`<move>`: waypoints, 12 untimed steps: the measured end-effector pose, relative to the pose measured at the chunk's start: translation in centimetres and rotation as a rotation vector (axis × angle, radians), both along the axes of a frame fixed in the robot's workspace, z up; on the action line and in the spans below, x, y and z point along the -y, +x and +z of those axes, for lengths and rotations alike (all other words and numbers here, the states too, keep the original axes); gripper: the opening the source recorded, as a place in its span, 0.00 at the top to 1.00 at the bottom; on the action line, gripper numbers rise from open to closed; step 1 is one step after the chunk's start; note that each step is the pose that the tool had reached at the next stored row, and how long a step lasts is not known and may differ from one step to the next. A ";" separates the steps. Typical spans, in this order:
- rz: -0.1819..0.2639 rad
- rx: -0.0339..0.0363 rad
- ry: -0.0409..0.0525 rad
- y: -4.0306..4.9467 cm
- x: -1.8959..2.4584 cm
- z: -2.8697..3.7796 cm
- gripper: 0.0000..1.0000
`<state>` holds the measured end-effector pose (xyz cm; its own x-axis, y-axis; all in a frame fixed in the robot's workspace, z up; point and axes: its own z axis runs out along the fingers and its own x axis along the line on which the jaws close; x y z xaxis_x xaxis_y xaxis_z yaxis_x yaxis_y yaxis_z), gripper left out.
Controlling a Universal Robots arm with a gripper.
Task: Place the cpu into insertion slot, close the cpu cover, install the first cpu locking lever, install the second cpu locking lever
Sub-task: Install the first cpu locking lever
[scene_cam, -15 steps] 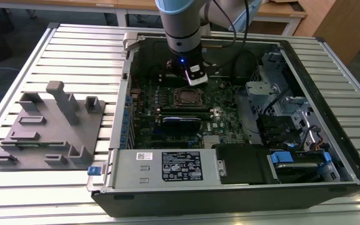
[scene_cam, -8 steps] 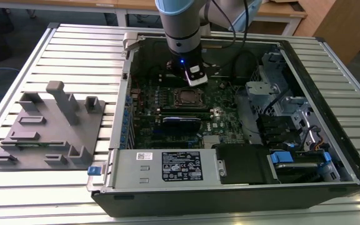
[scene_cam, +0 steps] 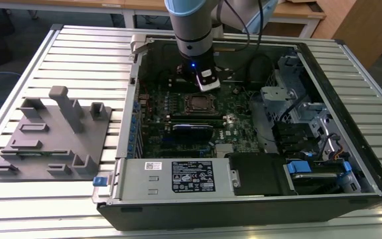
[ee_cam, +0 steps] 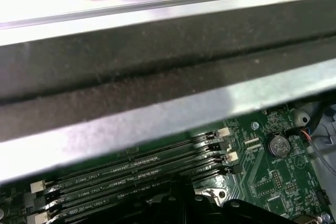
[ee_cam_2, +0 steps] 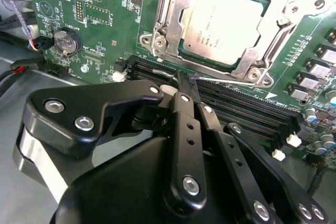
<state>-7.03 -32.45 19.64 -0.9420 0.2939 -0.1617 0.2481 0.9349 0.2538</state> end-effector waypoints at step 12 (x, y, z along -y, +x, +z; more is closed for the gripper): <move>0.000 0.0004 -0.0137 0.00 -0.19 -0.14 0.90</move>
<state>-7.03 -32.26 19.50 -0.9419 0.2919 -0.1661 0.2482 0.9382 0.2411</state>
